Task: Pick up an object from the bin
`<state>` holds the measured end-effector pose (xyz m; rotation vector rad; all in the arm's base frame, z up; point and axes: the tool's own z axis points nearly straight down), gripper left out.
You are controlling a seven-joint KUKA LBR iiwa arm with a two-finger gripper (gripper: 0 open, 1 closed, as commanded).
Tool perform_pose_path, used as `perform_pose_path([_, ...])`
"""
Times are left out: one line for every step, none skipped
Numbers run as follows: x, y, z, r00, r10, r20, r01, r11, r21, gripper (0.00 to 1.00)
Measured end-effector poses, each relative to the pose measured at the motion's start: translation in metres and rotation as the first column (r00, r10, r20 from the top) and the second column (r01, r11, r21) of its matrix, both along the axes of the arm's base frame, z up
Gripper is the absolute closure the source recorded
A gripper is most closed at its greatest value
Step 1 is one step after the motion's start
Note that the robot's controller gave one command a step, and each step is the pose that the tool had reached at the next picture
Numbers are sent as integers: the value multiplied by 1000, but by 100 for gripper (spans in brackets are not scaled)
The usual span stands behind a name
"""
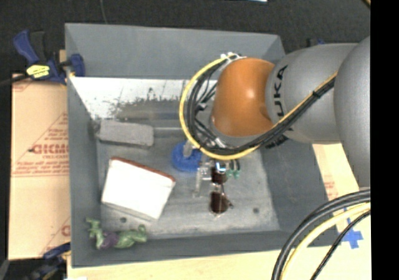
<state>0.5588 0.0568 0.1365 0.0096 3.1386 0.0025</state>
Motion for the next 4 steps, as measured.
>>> perform_pose_path([0,0,0,1000,0,0,0,1000,0,0])
perform_pose_path([9,-3,100,1000,12,0,-12,1000,-1,0])
perform_pose_path([6,-4,130,1000,13,3,-13,1000,-1,0])
perform_pose_path([34,7,34,945,-326,9,326,945,6,0])
